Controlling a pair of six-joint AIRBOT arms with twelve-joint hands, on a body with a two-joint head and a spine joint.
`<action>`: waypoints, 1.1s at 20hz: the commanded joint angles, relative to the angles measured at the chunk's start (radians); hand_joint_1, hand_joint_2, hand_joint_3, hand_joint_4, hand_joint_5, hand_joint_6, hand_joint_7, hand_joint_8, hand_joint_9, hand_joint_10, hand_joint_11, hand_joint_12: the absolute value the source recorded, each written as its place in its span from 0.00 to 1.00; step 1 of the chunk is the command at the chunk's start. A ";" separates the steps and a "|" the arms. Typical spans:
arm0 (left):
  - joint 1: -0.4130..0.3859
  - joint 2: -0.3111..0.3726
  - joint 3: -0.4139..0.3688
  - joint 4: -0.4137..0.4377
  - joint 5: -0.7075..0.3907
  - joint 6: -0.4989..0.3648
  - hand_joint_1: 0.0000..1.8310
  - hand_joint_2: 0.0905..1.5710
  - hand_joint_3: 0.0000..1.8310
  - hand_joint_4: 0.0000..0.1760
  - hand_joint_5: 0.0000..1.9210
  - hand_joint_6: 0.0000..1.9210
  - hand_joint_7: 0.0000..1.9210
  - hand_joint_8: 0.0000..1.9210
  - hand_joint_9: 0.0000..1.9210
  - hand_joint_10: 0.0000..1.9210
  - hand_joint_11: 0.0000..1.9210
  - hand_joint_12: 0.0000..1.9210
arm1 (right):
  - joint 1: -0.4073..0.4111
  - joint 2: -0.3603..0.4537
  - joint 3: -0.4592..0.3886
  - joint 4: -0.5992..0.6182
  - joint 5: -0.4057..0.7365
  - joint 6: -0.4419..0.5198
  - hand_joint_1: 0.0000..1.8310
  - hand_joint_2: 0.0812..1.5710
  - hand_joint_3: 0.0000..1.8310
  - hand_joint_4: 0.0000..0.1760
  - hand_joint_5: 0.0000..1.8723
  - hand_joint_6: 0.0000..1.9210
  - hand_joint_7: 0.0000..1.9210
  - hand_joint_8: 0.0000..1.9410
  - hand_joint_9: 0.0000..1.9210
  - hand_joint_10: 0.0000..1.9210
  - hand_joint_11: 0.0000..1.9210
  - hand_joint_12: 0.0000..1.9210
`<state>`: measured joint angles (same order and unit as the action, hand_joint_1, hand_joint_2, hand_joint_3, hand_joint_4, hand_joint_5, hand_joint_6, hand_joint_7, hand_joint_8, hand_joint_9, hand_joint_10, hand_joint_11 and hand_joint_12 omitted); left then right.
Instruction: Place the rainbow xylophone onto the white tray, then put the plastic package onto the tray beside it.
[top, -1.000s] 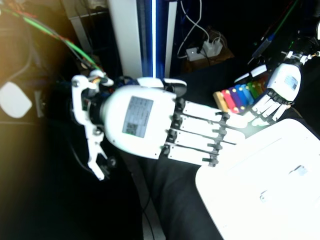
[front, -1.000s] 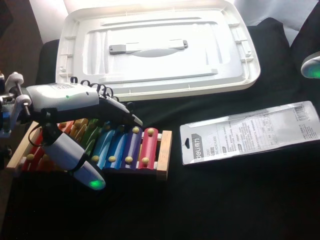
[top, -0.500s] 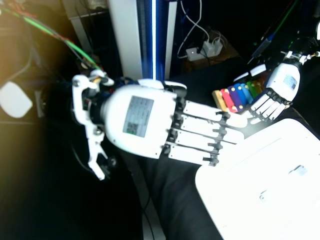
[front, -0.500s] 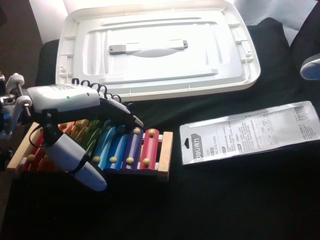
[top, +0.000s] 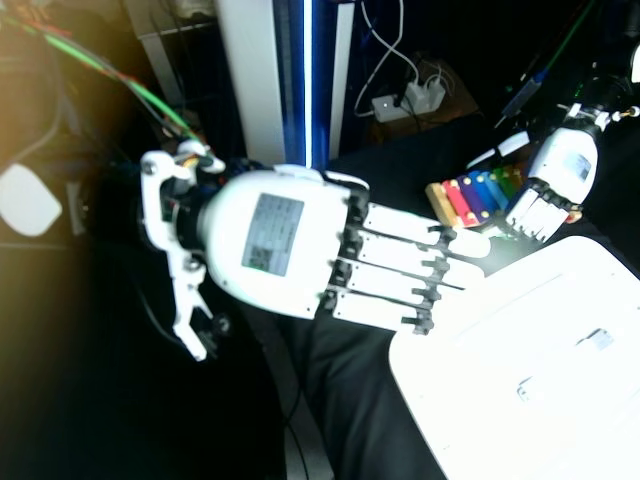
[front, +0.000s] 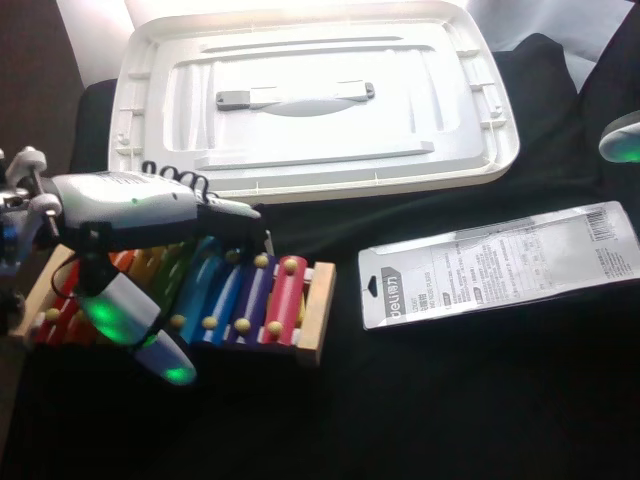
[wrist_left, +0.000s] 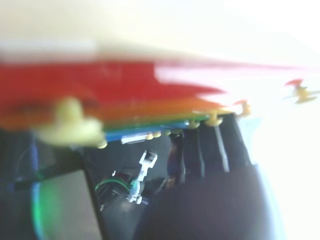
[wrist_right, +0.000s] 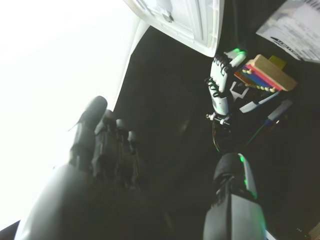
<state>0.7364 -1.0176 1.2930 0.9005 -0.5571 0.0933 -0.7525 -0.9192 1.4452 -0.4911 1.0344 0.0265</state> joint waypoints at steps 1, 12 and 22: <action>-0.021 0.009 -0.002 -0.046 -0.059 0.000 0.62 0.66 0.00 0.20 0.21 0.60 0.19 0.62 0.22 0.63 0.19 0.68 | 0.013 -0.002 -0.001 0.068 0.094 0.007 0.42 0.59 0.00 0.01 0.06 0.00 0.09 0.00 0.09 0.00 0.00 0.36; -0.123 0.073 -0.015 -0.047 -0.089 0.019 0.63 0.63 0.00 0.00 0.28 0.48 0.30 0.49 0.25 0.63 0.18 0.84 | 0.013 -0.015 0.008 0.068 0.094 0.007 0.43 0.59 0.00 0.05 0.07 0.00 0.10 0.00 0.09 0.00 0.00 0.35; -0.280 0.123 -0.019 -0.010 -0.053 0.066 0.63 0.63 0.00 0.00 0.19 0.60 0.26 0.59 0.28 0.59 0.20 0.70 | 0.013 -0.015 0.012 0.070 0.094 0.007 0.44 0.58 0.00 0.01 0.07 0.00 0.11 0.00 0.11 0.00 0.00 0.41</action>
<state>0.4637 -0.8951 1.2743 0.9405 -0.5541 0.1593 -0.7525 -0.9318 1.4509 -0.4911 1.0351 0.0269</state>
